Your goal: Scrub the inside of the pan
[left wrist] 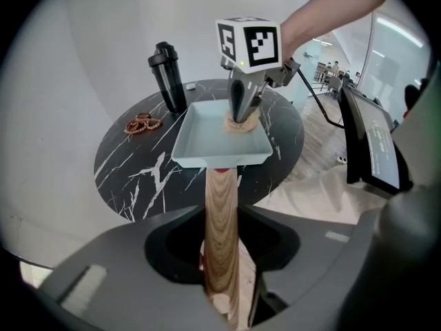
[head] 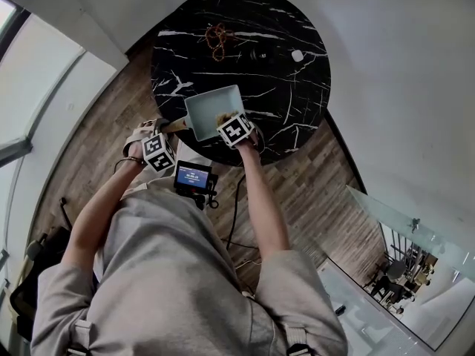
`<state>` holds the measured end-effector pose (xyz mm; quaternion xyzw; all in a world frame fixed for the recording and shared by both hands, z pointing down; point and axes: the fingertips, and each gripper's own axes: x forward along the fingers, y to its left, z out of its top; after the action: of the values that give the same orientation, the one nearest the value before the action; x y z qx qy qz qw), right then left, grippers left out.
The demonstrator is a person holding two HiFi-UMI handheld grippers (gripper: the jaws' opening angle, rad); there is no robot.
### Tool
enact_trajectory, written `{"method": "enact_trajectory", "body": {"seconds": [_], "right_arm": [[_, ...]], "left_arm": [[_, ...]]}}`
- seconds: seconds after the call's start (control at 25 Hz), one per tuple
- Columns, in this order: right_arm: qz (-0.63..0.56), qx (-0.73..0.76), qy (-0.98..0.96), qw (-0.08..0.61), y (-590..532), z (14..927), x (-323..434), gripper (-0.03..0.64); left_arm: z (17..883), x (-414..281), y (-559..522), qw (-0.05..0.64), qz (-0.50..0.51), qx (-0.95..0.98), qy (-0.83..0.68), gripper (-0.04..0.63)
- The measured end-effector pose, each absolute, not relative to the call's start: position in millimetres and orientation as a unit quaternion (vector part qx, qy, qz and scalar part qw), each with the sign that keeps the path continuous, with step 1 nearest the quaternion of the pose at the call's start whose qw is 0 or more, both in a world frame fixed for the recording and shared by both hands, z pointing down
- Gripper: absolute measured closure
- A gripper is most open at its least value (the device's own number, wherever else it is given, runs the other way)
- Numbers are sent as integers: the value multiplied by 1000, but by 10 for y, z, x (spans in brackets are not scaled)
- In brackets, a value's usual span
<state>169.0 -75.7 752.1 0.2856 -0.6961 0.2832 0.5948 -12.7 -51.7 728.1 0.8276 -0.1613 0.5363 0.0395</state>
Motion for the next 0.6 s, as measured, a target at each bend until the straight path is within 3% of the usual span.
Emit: {"method": "enact_trajectory", "body": {"seconds": [0.4, 0.6], "right_arm": [[326, 258, -734, 537, -556, 7527, 943, 597], [294, 266, -731, 555, -494, 7492, 843, 597]], "left_arm": [[7306, -120, -504, 54, 548, 821, -151, 453], [7362, -152, -485, 57, 562, 812, -147, 453]]}}
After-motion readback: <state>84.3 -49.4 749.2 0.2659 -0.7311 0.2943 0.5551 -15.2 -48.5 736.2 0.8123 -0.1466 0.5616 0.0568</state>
